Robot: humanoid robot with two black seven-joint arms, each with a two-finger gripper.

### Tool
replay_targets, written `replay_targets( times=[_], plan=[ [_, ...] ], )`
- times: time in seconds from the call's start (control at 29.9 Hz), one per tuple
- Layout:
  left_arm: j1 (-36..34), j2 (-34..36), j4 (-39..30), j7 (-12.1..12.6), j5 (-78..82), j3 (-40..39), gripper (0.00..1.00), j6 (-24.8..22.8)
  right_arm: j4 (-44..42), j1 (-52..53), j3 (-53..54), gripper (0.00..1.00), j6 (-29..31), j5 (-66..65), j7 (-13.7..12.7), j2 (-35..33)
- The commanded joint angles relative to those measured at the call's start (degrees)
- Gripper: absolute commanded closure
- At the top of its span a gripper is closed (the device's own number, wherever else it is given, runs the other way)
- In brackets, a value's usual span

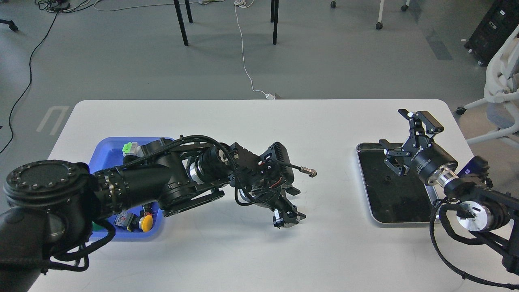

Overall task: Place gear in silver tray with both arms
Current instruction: 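Release the gear on the table and retract the left arm, then reach the right gripper down and grasp the black gear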

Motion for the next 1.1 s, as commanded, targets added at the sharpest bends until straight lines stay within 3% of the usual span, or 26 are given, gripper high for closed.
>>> replay_targets(
  times=[0.0, 0.27, 0.47, 0.67, 0.8, 0.9, 1.07],
  plan=[
    [-0.08, 6.63, -3.96, 0.02, -8.24, -4.84, 0.13, 0.91, 0.06, 0.00, 0.08, 0.03, -0.01, 0.01, 0.00, -0.01],
    [9.04, 19.30, -8.46, 0.02, -49.00, -14.70, 0.08, 12.24, 0.06, 0.00, -0.10, 0.03, -0.01, -0.78, 0.00, 0.34],
    [25.37, 24.85, -11.36, 0.02, -81.37, -26.45, 0.02, 12.78, 0.59, 0.79, -0.63, 0.02, -0.01, -4.91, 0.00, 0.60],
    [42.96, 21.69, -11.36, 0.02, -85.27, -47.99, 0.02, 12.78, 3.57, 4.20, -1.94, 0.02, 0.08, -13.68, 0.00, -0.10],
    [47.20, 21.16, -11.62, 0.02, -87.46, -54.07, 0.02, 10.94, 5.59, 14.82, -13.77, 0.01, 0.08, -26.60, 0.00, -1.85],
    [47.55, 21.16, -11.53, 0.02, -90.63, -56.62, 0.02, 5.41, 5.86, 27.20, -28.96, 0.01, 0.08, -32.23, 0.00, -1.42],
    [47.64, 21.24, -11.45, 0.42, -92.75, -57.42, 0.02, 3.81, 7.53, 44.97, -49.11, 0.01, 0.08, -41.54, 0.00, 4.90]
  ],
)
